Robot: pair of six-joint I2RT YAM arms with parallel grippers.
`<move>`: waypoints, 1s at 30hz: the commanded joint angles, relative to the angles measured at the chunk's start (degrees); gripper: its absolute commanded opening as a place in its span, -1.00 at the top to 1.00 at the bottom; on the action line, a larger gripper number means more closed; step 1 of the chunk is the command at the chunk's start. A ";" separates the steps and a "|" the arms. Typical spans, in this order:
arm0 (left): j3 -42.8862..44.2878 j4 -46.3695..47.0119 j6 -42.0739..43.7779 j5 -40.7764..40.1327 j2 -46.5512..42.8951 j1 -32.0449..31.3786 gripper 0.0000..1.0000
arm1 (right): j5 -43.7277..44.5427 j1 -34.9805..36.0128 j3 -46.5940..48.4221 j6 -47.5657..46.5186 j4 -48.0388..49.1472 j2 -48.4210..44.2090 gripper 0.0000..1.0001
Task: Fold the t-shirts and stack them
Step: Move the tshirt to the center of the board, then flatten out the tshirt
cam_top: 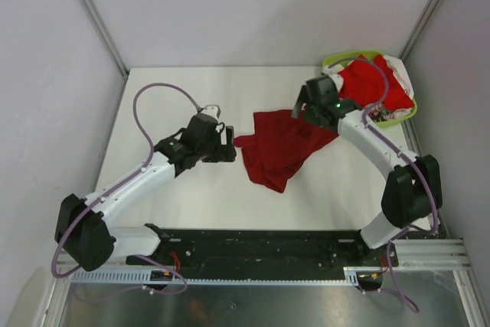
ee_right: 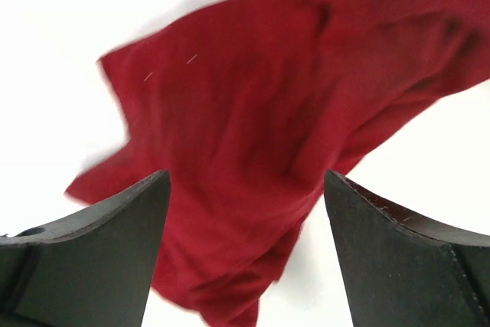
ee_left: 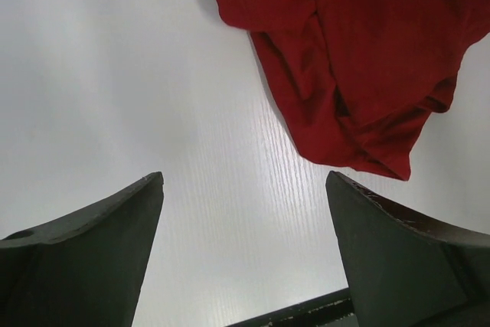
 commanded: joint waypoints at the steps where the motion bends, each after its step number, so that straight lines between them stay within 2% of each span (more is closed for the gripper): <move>1: -2.23 5.63 -4.10 3.00 1.06 0.07 -0.81 | 3.17 10.02 -5.40 1.10 3.38 -4.99 -0.69; 5: -4.90 8.91 -6.40 2.93 1.02 0.05 -0.72 | 2.31 17.70 -11.09 2.79 8.53 -2.63 -0.60; 10: -7.89 10.70 -8.48 0.72 -0.49 0.03 -0.62 | 3.27 24.03 -11.97 2.46 13.47 4.11 -0.43; 18: -10.88 12.10 -9.91 -0.27 -1.67 0.04 -0.51 | 3.84 24.68 -11.98 2.41 16.92 10.91 -0.21; 21: -11.58 12.96 -10.14 0.18 -1.66 0.07 -0.47 | 3.47 24.24 -11.90 2.11 16.98 11.88 0.11; 26: -12.36 15.19 -10.11 1.84 -1.17 -0.78 -0.40 | 4.91 22.87 -11.29 1.63 13.53 7.67 0.86; 28: -12.08 16.22 -10.04 2.09 -0.80 -2.18 -0.38 | 5.54 21.73 -10.56 1.22 11.59 4.06 0.96; 30: -11.37 17.12 -10.46 2.11 0.20 -4.35 -0.36 | 5.96 20.08 -9.75 0.79 9.47 0.32 0.99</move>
